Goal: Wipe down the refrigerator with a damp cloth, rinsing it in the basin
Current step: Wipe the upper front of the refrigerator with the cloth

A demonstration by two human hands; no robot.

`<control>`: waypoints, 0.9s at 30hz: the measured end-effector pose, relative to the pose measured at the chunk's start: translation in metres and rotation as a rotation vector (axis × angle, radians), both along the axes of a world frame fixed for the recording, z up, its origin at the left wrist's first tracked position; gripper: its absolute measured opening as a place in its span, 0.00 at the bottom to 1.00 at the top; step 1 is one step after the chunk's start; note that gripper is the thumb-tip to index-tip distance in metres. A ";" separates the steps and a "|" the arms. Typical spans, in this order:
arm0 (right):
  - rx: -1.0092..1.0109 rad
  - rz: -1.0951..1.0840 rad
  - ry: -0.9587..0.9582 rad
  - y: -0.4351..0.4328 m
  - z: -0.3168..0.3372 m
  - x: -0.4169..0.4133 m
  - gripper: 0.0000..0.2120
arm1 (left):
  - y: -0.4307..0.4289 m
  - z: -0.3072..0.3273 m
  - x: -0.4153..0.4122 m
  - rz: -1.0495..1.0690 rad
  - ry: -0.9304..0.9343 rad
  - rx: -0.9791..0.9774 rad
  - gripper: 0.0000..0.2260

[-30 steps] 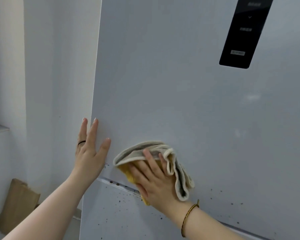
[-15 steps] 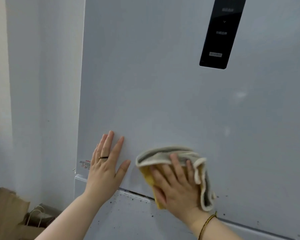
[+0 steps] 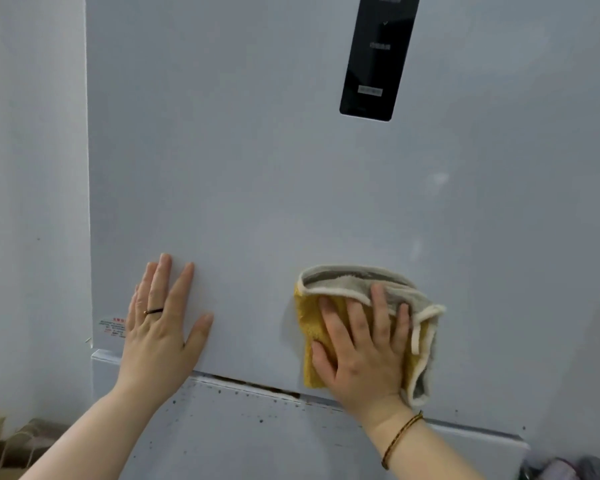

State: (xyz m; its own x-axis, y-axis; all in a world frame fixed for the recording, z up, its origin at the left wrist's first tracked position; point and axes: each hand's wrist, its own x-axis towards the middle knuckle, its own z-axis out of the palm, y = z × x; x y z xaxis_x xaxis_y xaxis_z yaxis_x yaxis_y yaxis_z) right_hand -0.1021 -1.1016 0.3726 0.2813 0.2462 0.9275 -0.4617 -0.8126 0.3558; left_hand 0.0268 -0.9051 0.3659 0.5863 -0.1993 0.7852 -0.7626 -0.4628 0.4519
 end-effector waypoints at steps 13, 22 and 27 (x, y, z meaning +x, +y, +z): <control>-0.002 -0.041 -0.103 -0.041 0.044 -0.037 0.19 | -0.033 -0.003 -0.028 -0.019 -0.298 0.139 0.23; -0.161 -0.043 0.255 -0.035 -0.059 -0.045 0.16 | -0.053 -0.004 -0.038 0.087 -0.301 0.041 0.27; -0.289 0.007 0.260 -0.071 -0.018 -0.069 0.16 | -0.059 -0.005 -0.041 0.112 -0.291 0.024 0.29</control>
